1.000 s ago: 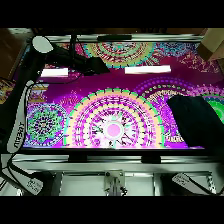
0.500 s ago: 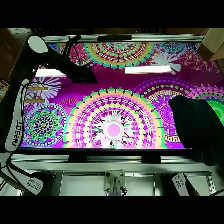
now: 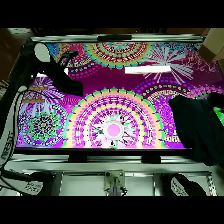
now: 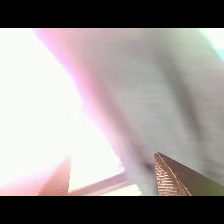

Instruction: Fold the shirts.

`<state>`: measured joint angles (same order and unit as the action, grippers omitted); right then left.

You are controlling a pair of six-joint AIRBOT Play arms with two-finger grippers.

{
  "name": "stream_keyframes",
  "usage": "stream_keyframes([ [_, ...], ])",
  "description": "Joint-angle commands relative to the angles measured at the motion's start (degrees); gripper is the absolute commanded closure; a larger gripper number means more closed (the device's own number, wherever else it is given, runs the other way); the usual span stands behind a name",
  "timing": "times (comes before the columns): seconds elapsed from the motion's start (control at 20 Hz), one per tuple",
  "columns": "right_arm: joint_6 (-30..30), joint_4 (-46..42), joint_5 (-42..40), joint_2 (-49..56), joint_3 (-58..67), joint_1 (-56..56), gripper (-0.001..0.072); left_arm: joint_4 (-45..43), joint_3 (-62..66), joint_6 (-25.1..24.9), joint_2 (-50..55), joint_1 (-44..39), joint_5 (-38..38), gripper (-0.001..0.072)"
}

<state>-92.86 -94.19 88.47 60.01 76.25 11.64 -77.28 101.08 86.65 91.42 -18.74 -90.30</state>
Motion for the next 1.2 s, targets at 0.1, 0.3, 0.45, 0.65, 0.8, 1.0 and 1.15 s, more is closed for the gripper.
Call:
stream_keyframes([
  [0.1,-1.66,4.61,0.09,11.45,0.76,-17.62,0.0087,-16.20,-27.69,19.21,-16.48,-5.27,17.90,0.0195],
  [0.3,-2.36,14.25,-3.72,16.70,0.76,-18.95,0.0087,-16.15,-31.30,20.92,-18.36,-2.91,19.26,0.0194],
  [0.45,-2.47,14.80,-3.72,17.27,0.79,-18.95,0.0087,-16.11,-31.30,16.33,-18.29,-2.67,18.69,-0.0011],
  [0.65,-2.47,14.40,-3.67,17.27,0.76,-18.95,0.0087,-16.09,-31.30,15.85,-18.08,-2.71,19.89,-0.0010],
  [0.8,-2.47,14.38,-3.67,17.27,0.79,-18.95,0.0087,-16.11,-31.30,15.82,-18.05,-2.71,20.20,-0.0010],
  [1.0,-2.45,14.38,-3.67,17.27,0.76,-18.95,0.0087,-16.13,-31.30,15.82,-17.99,-2.71,20.22,-0.0010],
  [1.15,-2.45,14.38,-3.67,17.27,0.76,-18.95,0.0087,-16.13,-31.30,15.82,-17.97,-2.71,20.22,-0.0010],
])
